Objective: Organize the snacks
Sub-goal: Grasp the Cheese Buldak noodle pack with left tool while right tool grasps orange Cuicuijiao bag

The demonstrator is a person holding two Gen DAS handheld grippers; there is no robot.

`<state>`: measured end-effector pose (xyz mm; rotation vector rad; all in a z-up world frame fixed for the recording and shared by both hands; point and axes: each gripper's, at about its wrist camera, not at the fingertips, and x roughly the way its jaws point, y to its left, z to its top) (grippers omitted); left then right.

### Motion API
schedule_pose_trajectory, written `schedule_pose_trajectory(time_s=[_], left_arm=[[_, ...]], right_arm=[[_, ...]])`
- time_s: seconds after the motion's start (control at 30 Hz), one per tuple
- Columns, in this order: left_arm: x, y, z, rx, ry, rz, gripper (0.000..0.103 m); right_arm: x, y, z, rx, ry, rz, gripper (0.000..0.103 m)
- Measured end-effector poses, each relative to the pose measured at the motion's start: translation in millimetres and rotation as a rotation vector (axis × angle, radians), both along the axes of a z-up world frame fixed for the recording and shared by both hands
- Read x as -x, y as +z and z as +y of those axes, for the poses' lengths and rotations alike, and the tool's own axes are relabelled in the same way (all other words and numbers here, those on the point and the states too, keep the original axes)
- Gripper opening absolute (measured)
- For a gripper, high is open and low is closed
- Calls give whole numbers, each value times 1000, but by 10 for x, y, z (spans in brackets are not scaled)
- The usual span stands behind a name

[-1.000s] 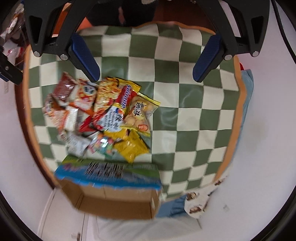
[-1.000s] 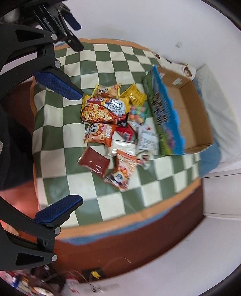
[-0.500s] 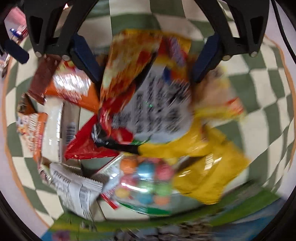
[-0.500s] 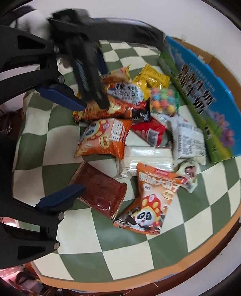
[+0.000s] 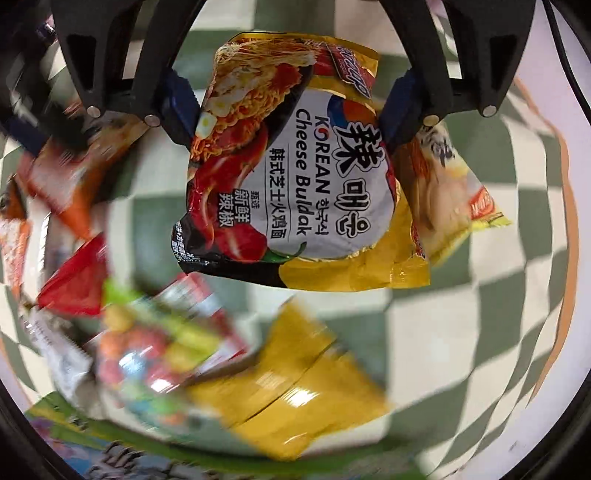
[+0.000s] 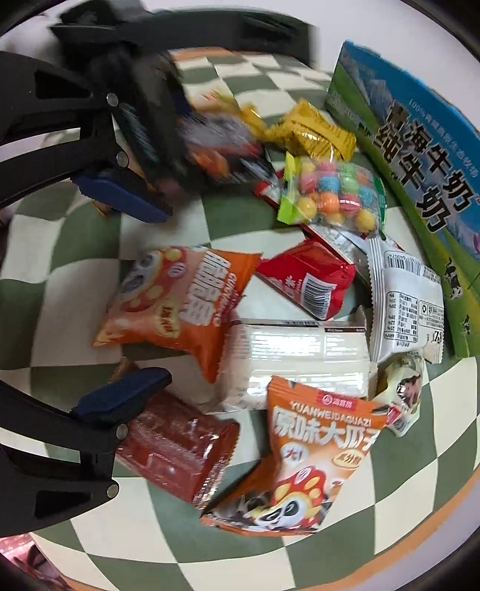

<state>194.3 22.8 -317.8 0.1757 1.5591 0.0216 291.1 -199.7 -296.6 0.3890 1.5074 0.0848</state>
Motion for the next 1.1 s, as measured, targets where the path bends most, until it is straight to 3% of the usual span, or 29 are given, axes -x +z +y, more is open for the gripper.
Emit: schedule_pose_trajectory(time_s=[0.2, 0.3, 0.37, 0.57, 0.7, 0.77, 0.8, 1.07, 1.1], left_arm=[[210, -202, 230, -12, 38, 59, 83], [197, -242, 288, -6, 39, 65, 84], [186, -286, 301, 0, 40, 73, 84], [-161, -450, 397, 39, 50, 85, 84], [-193, -513, 511, 66, 50, 76, 86], [-161, -525, 582, 83, 55, 64, 86], [-144, -529, 622, 90, 60, 56, 85], [6, -379, 704, 82, 34, -10, 81], [30, -364, 708, 78, 27, -20, 81]], right_arm=[[-194, -302, 157, 41, -33, 59, 83], [-191, -354, 325, 133, 37, 41, 68], [-168, -350, 395, 128, 75, 42, 59], [14, -374, 579, 110, 262, 150, 57], [8, -403, 618, 79, 238, 176, 62], [-32, -411, 582, 45, 192, 187, 79], [-56, -428, 563, 41, 172, 191, 82], [44, -328, 578, 113, 22, 164, 83], [108, -297, 373, 115, 6, 162, 83]])
